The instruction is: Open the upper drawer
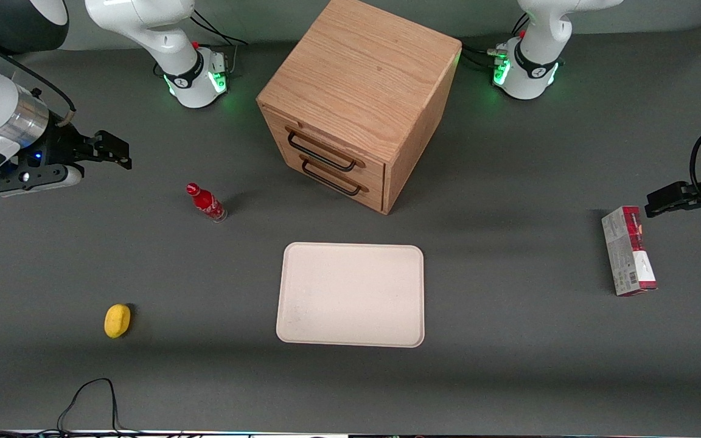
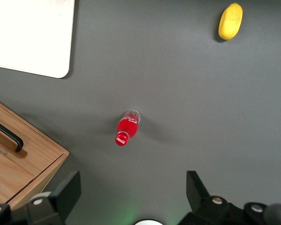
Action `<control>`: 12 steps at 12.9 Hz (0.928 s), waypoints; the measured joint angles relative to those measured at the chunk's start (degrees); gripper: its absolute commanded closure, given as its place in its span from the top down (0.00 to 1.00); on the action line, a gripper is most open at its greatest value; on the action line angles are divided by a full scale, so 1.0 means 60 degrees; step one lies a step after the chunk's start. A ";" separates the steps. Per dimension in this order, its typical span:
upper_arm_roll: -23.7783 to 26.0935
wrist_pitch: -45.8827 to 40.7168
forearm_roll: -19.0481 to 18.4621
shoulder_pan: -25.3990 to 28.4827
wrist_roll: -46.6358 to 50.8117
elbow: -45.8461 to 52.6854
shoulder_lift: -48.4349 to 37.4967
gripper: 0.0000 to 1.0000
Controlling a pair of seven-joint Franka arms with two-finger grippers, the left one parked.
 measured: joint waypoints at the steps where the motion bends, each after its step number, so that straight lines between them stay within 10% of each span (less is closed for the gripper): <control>1: 0.0001 0.0000 0.0000 -0.0001 0.0000 0.0000 0.0000 1.00; 12: 0.0027 -0.0379 0.0004 -0.0016 -0.0438 0.0192 0.0087 1.00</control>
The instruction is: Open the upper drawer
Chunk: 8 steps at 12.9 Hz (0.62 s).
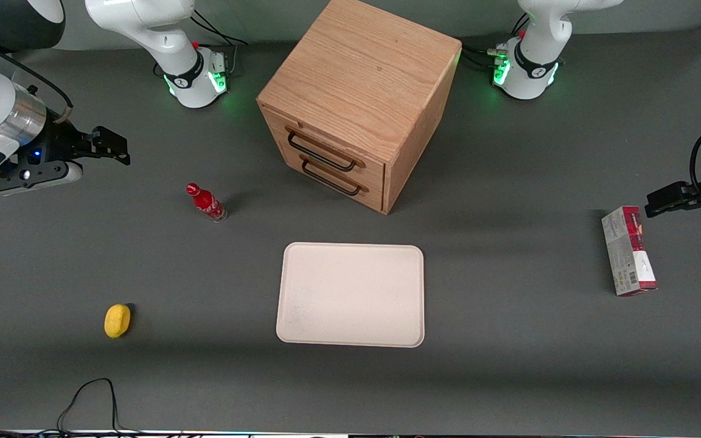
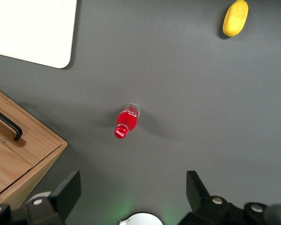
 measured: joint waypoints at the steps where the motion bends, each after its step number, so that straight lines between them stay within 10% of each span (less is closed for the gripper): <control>1: 0.0045 -0.0002 0.0018 0.0008 -0.0009 0.0048 0.0087 1.00; 8: 0.0272 -0.0047 0.0408 0.1925 -0.0731 0.1685 0.2417 1.00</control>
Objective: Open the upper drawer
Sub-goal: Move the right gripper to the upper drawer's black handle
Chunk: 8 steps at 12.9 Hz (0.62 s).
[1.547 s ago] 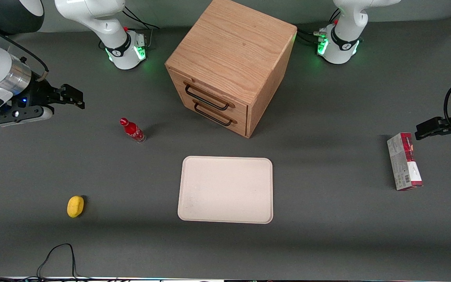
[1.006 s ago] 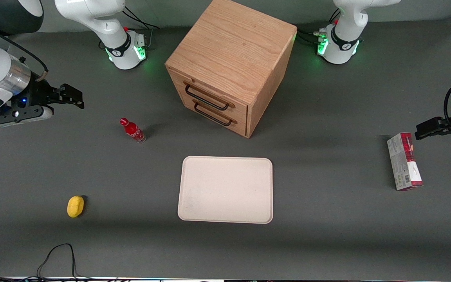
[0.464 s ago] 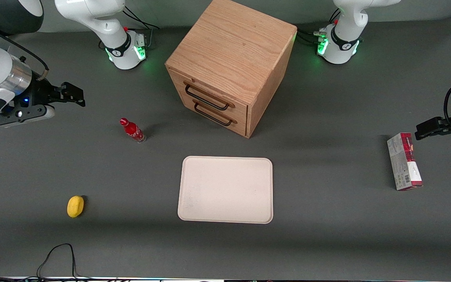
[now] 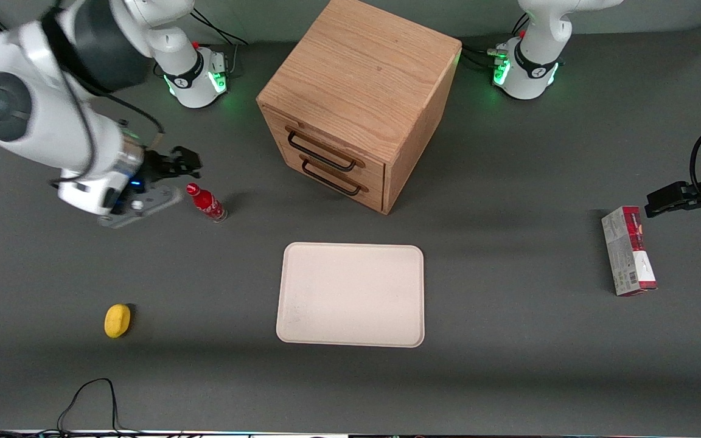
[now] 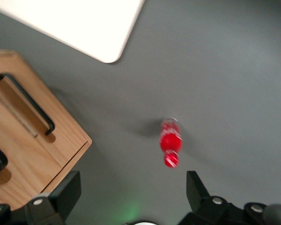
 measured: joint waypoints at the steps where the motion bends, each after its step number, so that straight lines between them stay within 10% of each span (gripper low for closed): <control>1: 0.0023 0.0032 0.0003 0.0215 -0.0542 0.0280 0.0345 1.00; 8: 0.1163 0.0044 0.0817 0.0818 -0.2245 0.1971 0.2094 1.00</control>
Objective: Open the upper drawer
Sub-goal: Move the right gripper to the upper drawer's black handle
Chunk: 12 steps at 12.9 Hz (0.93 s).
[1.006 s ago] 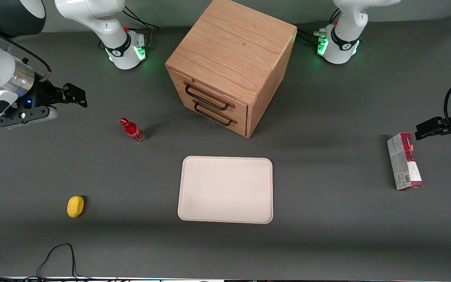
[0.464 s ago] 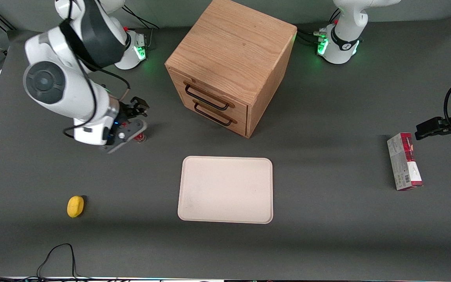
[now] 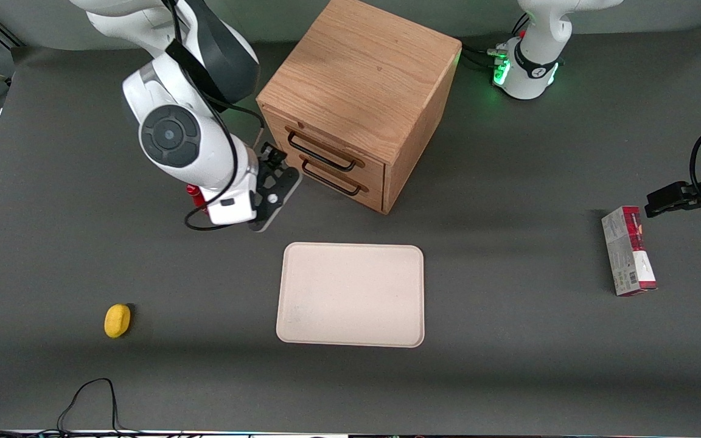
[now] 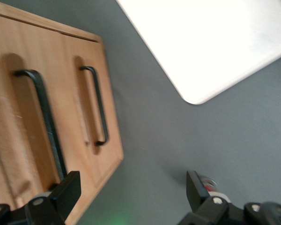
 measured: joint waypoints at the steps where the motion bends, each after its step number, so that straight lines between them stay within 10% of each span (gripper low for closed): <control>1: 0.0002 0.0000 0.0220 -0.0002 -0.0061 0.0049 0.0099 1.00; 12: 0.0271 0.0734 0.0623 0.0732 -0.0041 0.0105 0.0809 1.00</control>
